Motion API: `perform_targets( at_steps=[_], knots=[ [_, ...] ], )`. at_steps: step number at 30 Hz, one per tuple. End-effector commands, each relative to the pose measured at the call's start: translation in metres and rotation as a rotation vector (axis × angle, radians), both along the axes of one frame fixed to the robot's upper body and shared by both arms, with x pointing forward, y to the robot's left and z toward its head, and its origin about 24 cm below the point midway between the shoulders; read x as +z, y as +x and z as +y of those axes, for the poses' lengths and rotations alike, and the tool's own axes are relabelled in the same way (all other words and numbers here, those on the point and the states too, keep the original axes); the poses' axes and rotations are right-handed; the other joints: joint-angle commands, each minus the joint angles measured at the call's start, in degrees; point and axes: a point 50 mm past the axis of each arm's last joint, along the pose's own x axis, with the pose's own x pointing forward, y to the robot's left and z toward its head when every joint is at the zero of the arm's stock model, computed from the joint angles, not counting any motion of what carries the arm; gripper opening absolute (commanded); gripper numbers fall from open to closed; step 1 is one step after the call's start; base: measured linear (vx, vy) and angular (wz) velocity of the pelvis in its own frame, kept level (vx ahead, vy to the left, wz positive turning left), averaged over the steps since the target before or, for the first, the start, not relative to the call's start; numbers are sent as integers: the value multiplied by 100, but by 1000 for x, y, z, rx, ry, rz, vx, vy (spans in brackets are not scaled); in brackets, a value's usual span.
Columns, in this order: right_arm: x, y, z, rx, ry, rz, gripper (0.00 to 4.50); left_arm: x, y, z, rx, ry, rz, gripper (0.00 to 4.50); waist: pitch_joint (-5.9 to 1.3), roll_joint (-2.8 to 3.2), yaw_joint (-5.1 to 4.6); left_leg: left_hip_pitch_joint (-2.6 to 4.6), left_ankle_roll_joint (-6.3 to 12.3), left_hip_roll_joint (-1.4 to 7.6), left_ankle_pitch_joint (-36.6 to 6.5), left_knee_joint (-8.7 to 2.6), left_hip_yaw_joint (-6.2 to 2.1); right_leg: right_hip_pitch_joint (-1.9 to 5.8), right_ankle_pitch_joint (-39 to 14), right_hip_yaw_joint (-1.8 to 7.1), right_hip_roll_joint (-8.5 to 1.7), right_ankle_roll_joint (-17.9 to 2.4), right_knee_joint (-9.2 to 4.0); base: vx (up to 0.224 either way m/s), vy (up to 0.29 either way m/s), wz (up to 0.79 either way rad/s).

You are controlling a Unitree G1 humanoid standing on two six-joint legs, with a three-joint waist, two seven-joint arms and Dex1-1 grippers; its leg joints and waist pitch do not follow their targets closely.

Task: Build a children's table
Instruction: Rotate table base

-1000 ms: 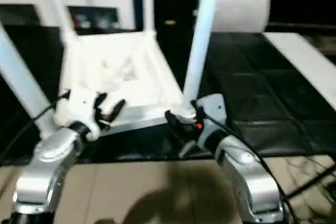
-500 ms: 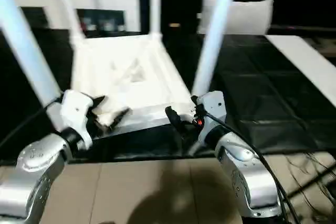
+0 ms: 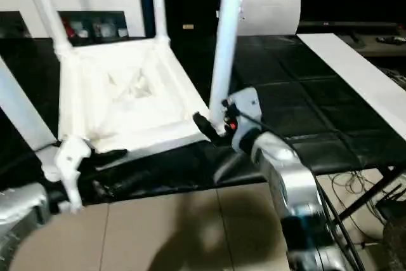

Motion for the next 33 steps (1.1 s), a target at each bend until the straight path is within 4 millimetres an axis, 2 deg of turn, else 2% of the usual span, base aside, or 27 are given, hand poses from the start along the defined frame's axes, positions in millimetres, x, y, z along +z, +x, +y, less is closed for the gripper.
perform_targets(
  at_steps=[1, 2, 3, 4, 5, 6, 7, 9, 10, 12, 14, 15, 16, 17, 18, 19, 21, 22, 23, 24, 27, 28, 29, 30, 31, 32, 33],
  knots=[
    [3, 10, -7, -76, 5, -19, 450, 1, 6, 10, 12, 6, -13, 443, -260, 14, 67, -40, 38, 226, -1840, -541, -28, 183, -2773, 337, -437, -434, -486, 0, 0, 0],
    [3, 18, -16, -160, 15, -15, 450, -1, 10, 18, 22, 13, -10, 443, -271, 16, 67, -42, 43, 221, -1754, -539, -21, 185, -2626, 346, -427, -489, -461, 0, 0, 0],
    [3, 19, -17, -173, 16, -14, 450, -2, 11, 19, 24, 14, -10, 443, -274, 26, 80, -37, 45, 218, -1685, -542, -18, 179, -2526, 349, -426, -546, -447, 0, 0, 0],
    [3, 23, -22, -212, 18, -13, 450, -2, 13, 23, 30, 17, -9, 443, -297, 36, 119, -23, 8, 229, -1536, -541, 0, 193, -2147, 363, -416, -689, -392, 0, 0, 0],
    [3, 28, -31, -276, 6, -9, 450, -4, 21, 33, 61, 36, -26, 443, -303, 36, 126, -33, -1, 240, -1470, -545, 3, 204, -2006, 368, -406, -732, -360, 0, 0, 0],
    [3, 30, -34, -300, 2, -7, 450, -5, 25, 37, 77, 45, -34, 443, -302, 52, 144, 3, 0, 209, -1435, -534, 32, 161, -1922, 373, -367, -764, -368, 0, 0, 0],
    [3, 32, -40, -343, -5, -6, 450, -7, 34, 45, 115, 65, -53, 443, -327, 38, 185, 44, -10, 197, -1309, -514, 68, 154, -1698, 400, -369, -821, -357, 0, 0, 0],
    [4, 33, -44, -367, -6, -8, 450, -9, 40, 51, 133, 68, -58, 443, -343, 12, 214, -14, 9, 193, -1070, -519, 69, 215, -1383, 427, -370, -865, -286, 0, 0, 0],
    [3, 34, -46, -378, -11, -10, 450, -11, 41, 54, 136, 66, -58, 443, -354, -5, 250, -32, 43, 201, -930, -510, 86, 219, -1323, 452, -379, -834, -254, 0, 0, 0],
    [2, 34, -49, -383, -37, -17, 450, -17, 41, 59, 128, 65, -58, 443, -402, 9, 315, -52, 101, 212, -492, -479, 111, 229, -888, 464, -392, -924, -181, 0, 0, 0],
    [1, 34, -50, -381, -40, -20, 450, -21, 38, 62, 130, 65, -56, 443, -396, 18, 332, -43, 122, 232, -434, -475, 128, 215, -759, 469, -391, -1008, -165, 0, 0, 0],
    [1, 33, -50, -378, -39, -22, 450, -23, 35, 63, 130, 68, -61, 443, -391, 20, 336, -50, 127, 236, -453, -474, 126, 213, -763, 467, -393, -1032, -164, 0, 0, 0],
    [1, 33, -49, -367, -40, -28, 450, -25, 34, 66, 144, 74, -79, 443, -369, -19, 337, -50, 109, 247, -688, -494, 138, 220, -1053, 470, -403, -997, -201, 0, 0, 0],
    [1, 33, -49, -364, -42, -30, 450, -25, 34, 66, 146, 75, -84, 443, -361, -6, 353, -44, 107, 245, -765, -498, 136, 209, -1199, 470, -407, -973, -218, 0, 0, 0],
    [1, 33, -48, -355, -44, -33, 450, -25, 35, 66, 149, 79, -98, 443, -344, 3, 363, -31, 72, 245, -937, -512, 141, 195, -1502, 473, -405, -899, -254, 0, 0, 0],
    [1, 34, -47, -345, -49, -37, 450, -26, 36, 67, 155, 87, -117, 443, -328, -14, 380, -18, 49, 249, -1107, -526, 138, 182, -1811, 475, -411, -798, -294, 0, 0, 0],
    [1, 34, -45, -328, -56, -46, 450, -27, 36, 65, 156, 79, -144, 443, -313, -34, 376, -23, 14, 249, -1251, -540, 135, 178, -2070, 474, -416, -706, -323, 0, 0, 0],
    [1, 36, -43, -316, -53, -52, 450, -26, 36, 63, 142, 61, -170, 443, -307, -29, 382, -18, -24, 243, -1372, -544, 126, 170, -2381, 476, -431, -596, -357, 0, 0, 0],
    [2, 37, -41, -311, -47, -55, 450, -26, 39, 56, 114, 48, -186, 443, -308, -75, 377, -23, -26, 248, -1382, -549, 125, 174, -2457, 474, -434, -560, -365, 0, 0, 0],
    [3, 38, -40, -309, -45, -56, 450, -26, 40, 52, 103, 42, -192, 443, -313, -52, 395, -11, -37, 247, -1355, -547, 121, 162, -2500, 476, -438, -527, -368, 0, 0, 0],
    [4, 41, -34, -297, -47, -62, 450, -17, 58, 28, 74, 37, -264, 443, -311, -27, 384, 13, -93, 271, -1417, -555, 119, 135, -2350, 476, -412, -581, -358, 0, 0, 0],
    [4, 42, -33, -295, -50, -63, 450, -13, 65, 23, 80, 36, -285, 443, -328, -50, 393, 28, -121, 277, -1381, -544, 124, 141, -1961, 486, -422, -740, -312, 0, 0, 0],
    [4, 43, -32, -294, -55, -64, 450, -6, 74, 16, 97, 38, -306, 443, -321, -63, 375, -14, -124, 279, -1341, -558, 121, 175, -1885, 481, -409, -744, -295, 0, 0, 0],
    [4, 44, -32, -295, -57, -64, 450, -4, 77, 13, 105, 39, -313, 443, -346, -38, 398, 14, -146, 282, -1281, -539, 123, 172, -1702, 479, -414, -774, -275, 0, 0, 0],
    [4, 45, -32, -298, -60, -63, 450, 1, 82, 6, 114, 36, -326, 443, -345, -58, 383, -37, -154, 279, -1177, -537, 116, 213, -1522, 480, -421, -824, -229, 0, 0, 0],
    [4, 47, -33, -305, -63, -62, 450, 10, 85, -5, 112, 23, -344, 443, -347, -67, 377, -54, -163, 286, -1149, -542, 111, 229, -1521, 473, -421, -826, -216, 0, 0, 0],
    [4, 47, -33, -307, -63, -63, 450, 12, 86, -8, 109, 19, -351, 443, -357, -73, 383, -49, -165, 284, -1094, -525, 117, 232, -1517, 472, -433, -834, -222, 0, 0, 0]
  ],
)
